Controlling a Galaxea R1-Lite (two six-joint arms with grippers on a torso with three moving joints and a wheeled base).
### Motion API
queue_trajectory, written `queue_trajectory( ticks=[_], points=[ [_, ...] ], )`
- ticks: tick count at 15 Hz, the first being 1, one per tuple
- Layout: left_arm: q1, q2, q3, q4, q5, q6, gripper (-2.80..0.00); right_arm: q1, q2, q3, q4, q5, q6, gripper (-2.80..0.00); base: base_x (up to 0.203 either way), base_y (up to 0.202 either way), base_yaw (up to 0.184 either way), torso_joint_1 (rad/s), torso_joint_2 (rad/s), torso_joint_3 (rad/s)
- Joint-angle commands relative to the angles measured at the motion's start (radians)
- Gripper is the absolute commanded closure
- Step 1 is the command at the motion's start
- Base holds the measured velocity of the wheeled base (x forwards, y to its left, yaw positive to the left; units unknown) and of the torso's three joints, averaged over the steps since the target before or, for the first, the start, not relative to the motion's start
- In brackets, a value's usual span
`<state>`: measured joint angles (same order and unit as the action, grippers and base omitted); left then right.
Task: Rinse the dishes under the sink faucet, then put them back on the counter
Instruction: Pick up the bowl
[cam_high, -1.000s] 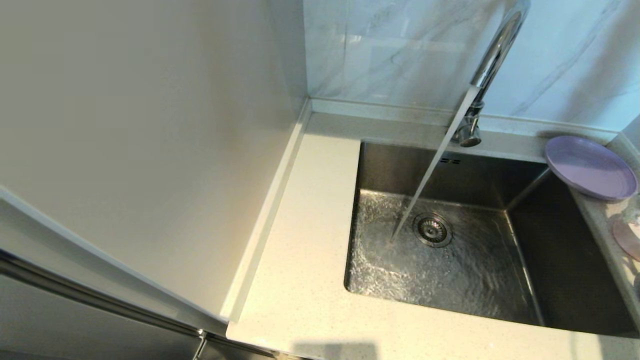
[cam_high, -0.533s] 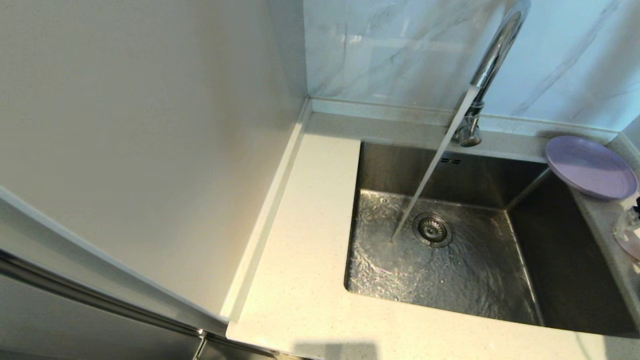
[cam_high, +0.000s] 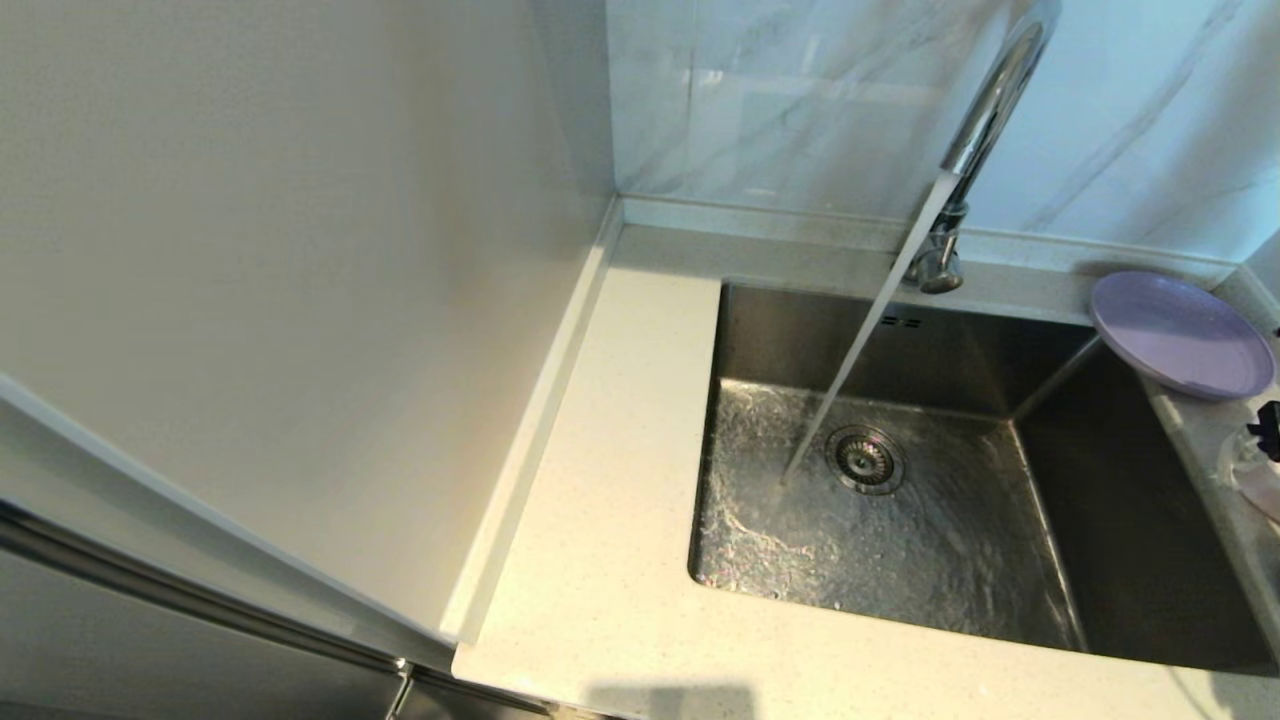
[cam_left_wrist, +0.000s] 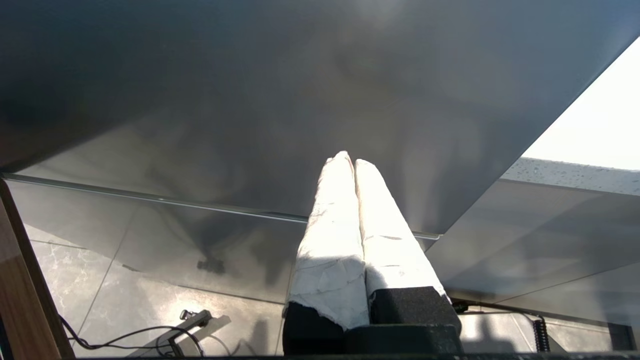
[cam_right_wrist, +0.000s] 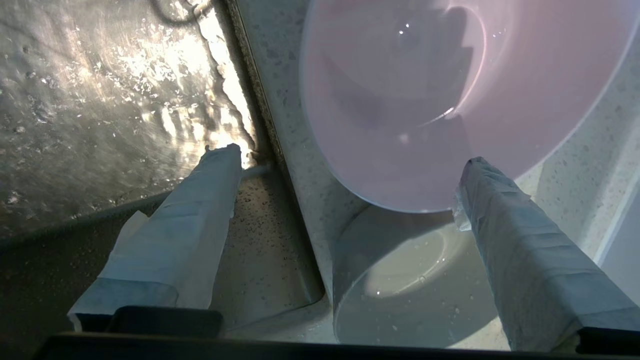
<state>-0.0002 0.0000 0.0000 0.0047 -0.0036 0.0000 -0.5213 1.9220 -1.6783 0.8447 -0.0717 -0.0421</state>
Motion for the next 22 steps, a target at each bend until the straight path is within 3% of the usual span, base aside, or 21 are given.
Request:
queue_trajectory(
  ticks=[1,6,12,13,22],
  points=[
    [0.000,0.000,0.000,0.000,0.001,0.000,0.00,0.001,0.031,-0.020,0.005,-0.002,-0.001,-2.80,0.000,0.000,0.000,0.000,0.00,0.000],
    [0.000,0.000,0.000,0.000,-0.001,0.000,0.00,0.004,0.096,-0.116,0.005,0.003,-0.035,-2.80,0.000,0.000,0.000,0.000,0.00,0.000],
    [0.000,0.000,0.000,0.000,0.001,0.000,0.00,0.014,0.134,-0.130,-0.038,0.007,-0.081,-2.80,0.000,0.000,0.000,0.000,0.00,0.000],
    [0.000,0.000,0.000,0.000,-0.001,0.000,0.00,0.015,0.135,-0.136,-0.038,0.006,-0.081,0.00,0.000,0.000,0.000,0.000,0.00,0.000],
    [0.000,0.000,0.000,0.000,-0.001,0.000,0.00,0.063,0.112,-0.141,-0.036,-0.008,-0.075,0.00,0.000,0.000,0.000,0.000,0.00,0.000]
  ],
)
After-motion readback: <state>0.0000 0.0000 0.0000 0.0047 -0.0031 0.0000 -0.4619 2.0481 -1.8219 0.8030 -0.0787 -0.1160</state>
